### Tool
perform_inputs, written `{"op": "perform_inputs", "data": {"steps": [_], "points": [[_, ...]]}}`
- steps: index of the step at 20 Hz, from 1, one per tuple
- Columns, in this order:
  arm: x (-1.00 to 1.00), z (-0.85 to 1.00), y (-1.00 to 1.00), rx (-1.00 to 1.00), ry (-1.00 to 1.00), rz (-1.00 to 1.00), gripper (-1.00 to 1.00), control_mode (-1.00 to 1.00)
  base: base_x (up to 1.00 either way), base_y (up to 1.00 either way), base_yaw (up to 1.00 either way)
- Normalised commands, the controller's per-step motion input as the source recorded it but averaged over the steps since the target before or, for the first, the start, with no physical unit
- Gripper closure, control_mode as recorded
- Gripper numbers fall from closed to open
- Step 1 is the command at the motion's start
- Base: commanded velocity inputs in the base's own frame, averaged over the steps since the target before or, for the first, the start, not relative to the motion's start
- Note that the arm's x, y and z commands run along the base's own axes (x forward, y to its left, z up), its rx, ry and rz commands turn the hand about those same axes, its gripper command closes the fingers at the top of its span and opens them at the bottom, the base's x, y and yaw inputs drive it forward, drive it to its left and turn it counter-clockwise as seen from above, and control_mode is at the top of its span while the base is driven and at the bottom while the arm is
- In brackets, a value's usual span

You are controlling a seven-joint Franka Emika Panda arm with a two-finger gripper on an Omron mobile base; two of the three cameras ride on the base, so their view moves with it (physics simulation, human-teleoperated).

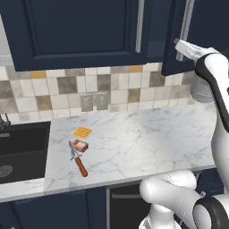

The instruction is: Open the cabinet. Pick the bar soap and place it next to the sink. Then close the cabinet.

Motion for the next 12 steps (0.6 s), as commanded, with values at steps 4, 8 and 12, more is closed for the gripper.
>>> {"op": "perform_inputs", "data": {"steps": [4,8,12], "points": [[0.91,0.00,0.00,0.13,0.00,-0.03,-1.00,-1.00,0.00,0.00,0.00],[0.74,0.00,0.00,0.12,0.02,-0.02,-1.00,-1.00,0.00,0.00,0.00],[0.63,0.00,0.00,0.06,0.09,-0.02,-1.00,-1.00,0.00,0.00,0.00]]}}
